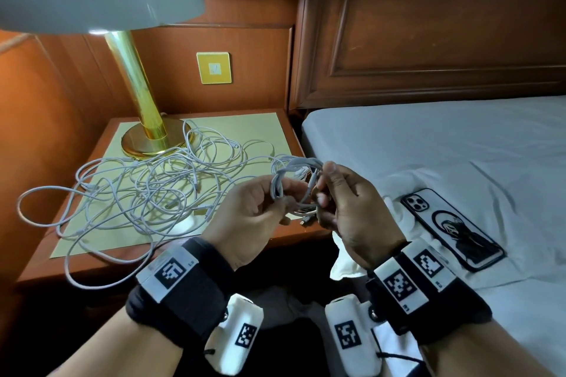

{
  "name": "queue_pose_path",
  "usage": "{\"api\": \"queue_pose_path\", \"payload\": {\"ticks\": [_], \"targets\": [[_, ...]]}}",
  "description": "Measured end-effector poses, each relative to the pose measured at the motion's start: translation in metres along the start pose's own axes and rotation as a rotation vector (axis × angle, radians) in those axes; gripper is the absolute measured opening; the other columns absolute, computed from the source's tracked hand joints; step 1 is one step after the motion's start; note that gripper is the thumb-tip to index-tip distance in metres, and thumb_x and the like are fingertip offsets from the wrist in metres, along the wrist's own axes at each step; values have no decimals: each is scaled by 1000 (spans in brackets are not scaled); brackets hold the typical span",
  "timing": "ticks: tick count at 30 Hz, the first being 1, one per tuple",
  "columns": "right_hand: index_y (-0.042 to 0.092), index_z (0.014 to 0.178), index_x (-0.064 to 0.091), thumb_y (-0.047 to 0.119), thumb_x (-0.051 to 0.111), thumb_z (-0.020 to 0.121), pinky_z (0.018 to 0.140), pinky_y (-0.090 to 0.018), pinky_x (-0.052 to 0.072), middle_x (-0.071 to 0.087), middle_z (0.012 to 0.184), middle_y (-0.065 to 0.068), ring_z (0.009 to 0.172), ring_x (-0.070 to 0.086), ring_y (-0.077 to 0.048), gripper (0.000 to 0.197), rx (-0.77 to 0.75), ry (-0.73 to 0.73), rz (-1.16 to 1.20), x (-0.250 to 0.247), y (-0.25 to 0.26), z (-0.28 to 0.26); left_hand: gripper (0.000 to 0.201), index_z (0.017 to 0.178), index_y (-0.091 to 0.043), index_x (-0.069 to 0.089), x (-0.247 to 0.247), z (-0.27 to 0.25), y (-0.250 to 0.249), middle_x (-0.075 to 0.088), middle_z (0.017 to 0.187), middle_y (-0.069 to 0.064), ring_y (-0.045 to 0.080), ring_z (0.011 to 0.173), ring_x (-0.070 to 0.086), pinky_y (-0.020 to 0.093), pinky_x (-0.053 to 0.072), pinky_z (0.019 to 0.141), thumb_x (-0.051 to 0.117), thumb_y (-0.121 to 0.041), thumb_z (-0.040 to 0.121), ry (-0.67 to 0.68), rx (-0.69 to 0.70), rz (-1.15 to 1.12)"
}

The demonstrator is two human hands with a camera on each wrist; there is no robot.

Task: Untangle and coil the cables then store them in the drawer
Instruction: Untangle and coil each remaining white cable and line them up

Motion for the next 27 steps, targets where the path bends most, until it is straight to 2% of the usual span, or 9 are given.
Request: {"api": "queue_pose_path", "payload": {"ticks": [4, 7, 10, 12, 15, 18, 20, 24, 27], "targets": [[14, 75, 57, 43, 39, 103, 46, -22, 33, 65, 69, 0, 43, 41, -12, 45, -68, -32, -236, -2, 3, -1, 32, 105, -11, 66, 0, 3, -1, 69, 88, 1, 7, 84, 64, 17, 48, 76, 46, 13, 98, 10, 12, -45], [19, 74, 59, 45, 39, 101, 49, -16, 37, 63, 63, 11, 45, 48, -4, 42, -130, -84, -420, -5, 6, -1, 29, 116, -7, 63, 2, 5, -1, 68, 86, 1, 14, 87, 63, 22, 48, 84, 49, 4, 93, 13, 30, -156], [27, 72, 59, 48, 42, 97, 61, -9, 40, 60, 72, 11, 68, 58, 1, 37, -272, -106, -640, -9, 8, -1, 26, 115, -7, 63, 0, 6, -2, 65, 80, -5, 13, 81, 63, 24, 49, 82, 52, -7, 91, 7, 15, -235], [23, 75, 63, 47, 45, 96, 61, -8, 41, 61, 71, 12, 71, 60, 1, 36, -301, -95, -645, -10, 7, -1, 19, 113, -6, 63, 1, 5, -4, 65, 79, -6, 9, 76, 63, 19, 49, 75, 60, -13, 96, 7, 7, -282], [19, 82, 67, 50, 46, 94, 57, -10, 41, 61, 61, 23, 61, 60, 3, 39, -289, -47, -604, -8, 6, -2, 23, 107, -6, 61, 4, 4, -6, 66, 74, -9, 5, 70, 62, 16, 50, 68, 62, -17, 87, 6, -19, -303], [25, 82, 65, 50, 50, 93, 54, -13, 43, 61, 60, 25, 55, 60, 0, 31, -264, -22, -578, -7, 7, -2, 21, 100, -7, 63, 4, 4, -3, 65, 73, -8, 6, 69, 63, 17, 51, 67, 76, -13, 84, 15, -56, -274], [27, 81, 64, 51, 52, 90, 51, -17, 46, 65, 65, 17, 50, 58, -4, 28, -252, -39, -510, -6, 7, -2, 23, 95, -10, 63, 3, 4, -2, 64, 71, -4, 11, 67, 62, 22, 50, 66, 74, -11, 75, 12, -102, -238], [22, 82, 64, 52, 49, 90, 48, -21, 47, 66, 68, 5, 48, 57, -9, 35, -310, -100, -533, -5, 7, -2, 30, 92, -21, 70, -2, 4, 8, 65, 81, 4, 24, 73, 59, 48, 48, 72, 79, -21, 63, -42, -202, -166], [17, 86, 63, 51, 45, 93, 52, -20, 47, 66, 75, 3, 56, 59, -11, 40, -390, -117, -568, -6, 5, -1, 44, 94, -26, 73, -7, 6, 12, 67, 88, 4, 24, 79, 66, 51, 57, 84, 91, -33, 54, -104, -262, -118]]}}
Point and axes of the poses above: each hand's wrist, its own z-axis towards the middle knuckle, its own x-axis out of the palm, y = z × x, the point moved 3 cm from there along z, towards the middle knuckle
